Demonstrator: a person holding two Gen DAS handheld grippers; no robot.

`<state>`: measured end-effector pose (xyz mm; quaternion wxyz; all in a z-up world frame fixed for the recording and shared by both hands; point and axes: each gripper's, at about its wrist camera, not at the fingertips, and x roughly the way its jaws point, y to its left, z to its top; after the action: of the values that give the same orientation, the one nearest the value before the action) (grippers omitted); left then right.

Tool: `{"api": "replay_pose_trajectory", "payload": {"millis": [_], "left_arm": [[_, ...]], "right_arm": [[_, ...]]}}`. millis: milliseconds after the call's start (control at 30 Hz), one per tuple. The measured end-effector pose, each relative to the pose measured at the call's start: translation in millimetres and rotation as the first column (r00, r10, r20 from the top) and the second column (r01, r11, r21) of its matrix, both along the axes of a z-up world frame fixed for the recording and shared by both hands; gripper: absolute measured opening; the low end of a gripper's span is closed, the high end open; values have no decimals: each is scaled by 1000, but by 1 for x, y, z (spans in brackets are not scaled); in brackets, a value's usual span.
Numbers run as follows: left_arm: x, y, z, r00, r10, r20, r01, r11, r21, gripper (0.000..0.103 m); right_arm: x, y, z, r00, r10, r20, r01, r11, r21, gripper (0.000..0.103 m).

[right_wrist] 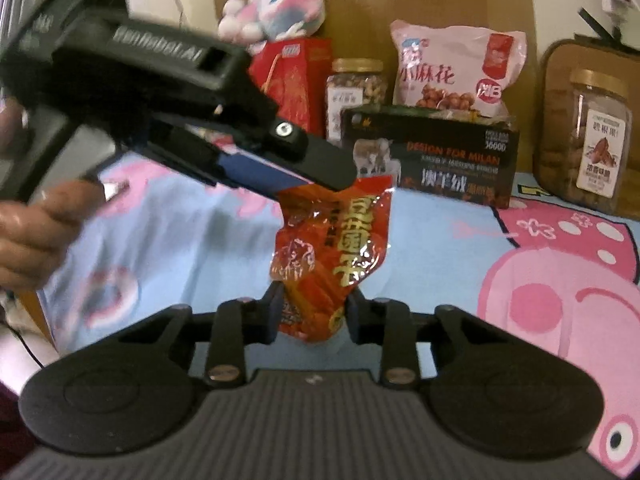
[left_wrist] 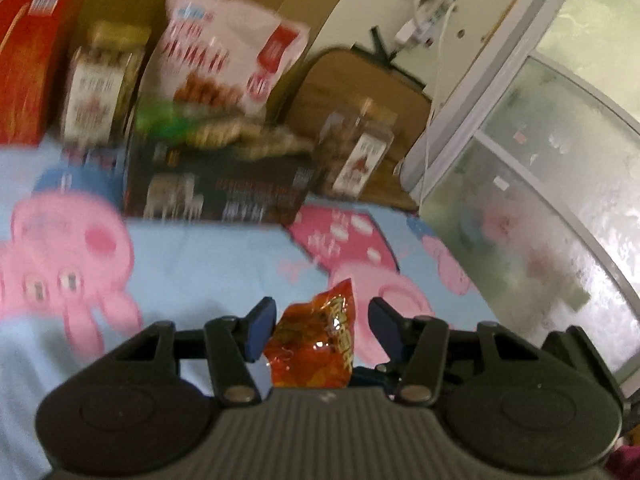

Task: Organize snacks
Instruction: 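Carry the red snack pack into the dark box and release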

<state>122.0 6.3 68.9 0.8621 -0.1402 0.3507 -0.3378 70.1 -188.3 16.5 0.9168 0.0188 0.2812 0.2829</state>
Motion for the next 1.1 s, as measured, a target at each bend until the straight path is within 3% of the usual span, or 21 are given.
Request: {"api": "replay_pose_trajectory", "payload": {"millis": [233, 300, 367, 400, 433, 500, 567, 700, 867, 1100], "left_arm": [[72, -21, 60, 987, 59, 152, -74, 993, 89, 51], [98, -23, 68, 979, 103, 173, -121, 988, 98, 57], [127, -26, 67, 969, 160, 190, -186, 974, 128, 61], [141, -29, 62, 962, 195, 191, -228, 960, 166, 61], [152, -30, 56, 959, 220, 179, -254, 947, 198, 61], [166, -27, 41, 960, 260, 105, -277, 934, 224, 59], [161, -21, 34, 963, 256, 82, -268, 944, 194, 59], [144, -20, 31, 949, 291, 125, -312, 924, 223, 59], [112, -21, 34, 940, 315, 135, -340, 907, 248, 59], [45, -24, 26, 933, 313, 176, -353, 888, 294, 67]], "right_arm": [[83, -6, 38, 998, -48, 43, 43, 993, 107, 35], [115, -6, 45, 997, -67, 42, 60, 989, 138, 35], [149, -3, 47, 995, -88, 37, 81, 984, 159, 36], [166, 0, 45, 995, -100, 29, 94, 983, 159, 43], [183, 4, 42, 994, -111, 17, 108, 984, 141, 49], [203, 6, 32, 990, -144, -14, 145, 983, 111, 51], [198, -5, 26, 984, -176, -38, 180, 971, 155, 51], [163, -31, 26, 970, -241, 6, 234, 946, 227, 51], [122, -57, 21, 956, -291, -48, 291, 903, 317, 51], [75, -61, 6, 938, -312, -152, 344, 891, 297, 51]]}}
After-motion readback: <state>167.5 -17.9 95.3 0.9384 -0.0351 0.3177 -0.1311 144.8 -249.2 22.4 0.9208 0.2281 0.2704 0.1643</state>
